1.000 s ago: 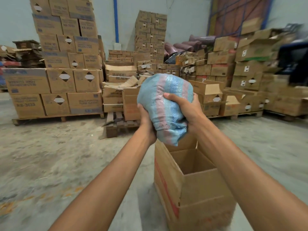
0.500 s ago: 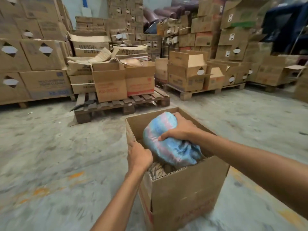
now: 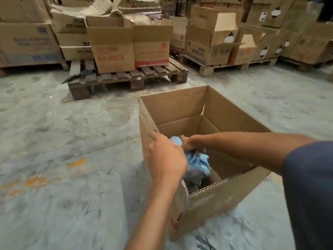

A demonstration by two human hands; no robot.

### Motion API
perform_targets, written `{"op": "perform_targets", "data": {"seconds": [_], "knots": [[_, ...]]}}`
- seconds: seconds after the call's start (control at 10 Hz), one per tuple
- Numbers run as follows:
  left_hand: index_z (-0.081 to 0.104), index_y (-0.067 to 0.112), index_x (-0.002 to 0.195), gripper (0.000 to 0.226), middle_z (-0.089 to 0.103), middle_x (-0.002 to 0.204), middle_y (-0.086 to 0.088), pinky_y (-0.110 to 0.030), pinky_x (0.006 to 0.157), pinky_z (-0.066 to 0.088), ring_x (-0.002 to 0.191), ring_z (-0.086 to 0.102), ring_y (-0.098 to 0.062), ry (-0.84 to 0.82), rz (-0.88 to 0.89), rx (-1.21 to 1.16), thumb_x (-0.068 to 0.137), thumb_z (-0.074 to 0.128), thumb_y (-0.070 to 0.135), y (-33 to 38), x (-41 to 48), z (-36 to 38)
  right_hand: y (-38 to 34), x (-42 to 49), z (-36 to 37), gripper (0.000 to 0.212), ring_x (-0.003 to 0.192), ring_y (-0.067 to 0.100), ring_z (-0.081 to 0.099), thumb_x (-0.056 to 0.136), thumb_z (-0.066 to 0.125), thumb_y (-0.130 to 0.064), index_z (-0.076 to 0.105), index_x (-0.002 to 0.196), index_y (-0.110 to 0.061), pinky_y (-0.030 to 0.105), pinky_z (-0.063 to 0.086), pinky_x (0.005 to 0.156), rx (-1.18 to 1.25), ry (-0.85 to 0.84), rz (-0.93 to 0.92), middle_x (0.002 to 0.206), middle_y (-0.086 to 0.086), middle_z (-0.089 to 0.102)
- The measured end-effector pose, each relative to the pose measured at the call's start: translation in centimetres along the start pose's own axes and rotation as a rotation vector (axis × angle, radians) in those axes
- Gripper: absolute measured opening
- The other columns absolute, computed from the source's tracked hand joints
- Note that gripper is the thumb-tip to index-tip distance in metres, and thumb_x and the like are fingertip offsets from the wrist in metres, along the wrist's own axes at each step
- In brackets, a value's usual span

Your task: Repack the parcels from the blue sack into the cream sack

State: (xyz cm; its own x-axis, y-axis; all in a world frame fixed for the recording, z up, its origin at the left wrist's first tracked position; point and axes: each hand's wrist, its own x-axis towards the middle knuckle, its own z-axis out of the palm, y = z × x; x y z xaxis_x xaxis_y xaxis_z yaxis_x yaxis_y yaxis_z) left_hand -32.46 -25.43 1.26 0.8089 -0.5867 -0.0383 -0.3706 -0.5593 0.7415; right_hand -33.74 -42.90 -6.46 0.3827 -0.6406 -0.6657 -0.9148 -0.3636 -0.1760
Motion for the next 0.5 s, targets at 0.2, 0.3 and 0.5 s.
{"op": "perform_targets", "data": {"seconds": [0.2, 0.3, 0.5], "knots": [[0.037, 0.001, 0.127, 0.038, 0.059, 0.122, -0.022, -0.042, 0.091, 0.043, 0.116, 0.056, -0.040, -0.059, -0.023, 0.000, 0.092, 0.046, 0.012, -0.2, -0.1, -0.2, 0.6, -1.0, -1.0, 0.127, 0.147, 0.036, 0.028, 0.067, 0.066, -0.077, -0.009, 0.158, -0.029, 0.047, 0.032, 0.116, -0.360, 0.169, 0.116, 0.165, 0.016, 0.008], [0.038, 0.002, 0.129, 0.040, 0.058, 0.126, -0.022, -0.042, 0.092, 0.044, 0.118, 0.055, -0.039, -0.105, -0.045, -0.004, 0.094, 0.043, 0.019, 0.0, 0.1, -0.6, 0.7, -4.3, -2.2, 0.131, 0.149, 0.045, 0.012, 0.066, 0.073, -0.073, -0.020, 0.153, -0.041, 0.057, 0.030, 0.115, -0.346, 0.271, 0.113, 0.161, 0.017, -0.027], [0.045, 0.015, 0.139, 0.070, 0.051, 0.142, -0.016, -0.042, 0.108, 0.037, 0.131, 0.044, -0.035, -0.263, 0.044, -0.063, 0.085, 0.030, 0.056, -1.6, -0.2, -4.7, 0.5, -11.8, -2.5, 0.108, 0.150, 0.045, 0.001, 0.082, 0.067, -0.061, -0.014, 0.153, -0.045, 0.060, 0.027, 0.116, -0.269, 0.415, -0.009, 0.161, 0.013, -0.029]]}}
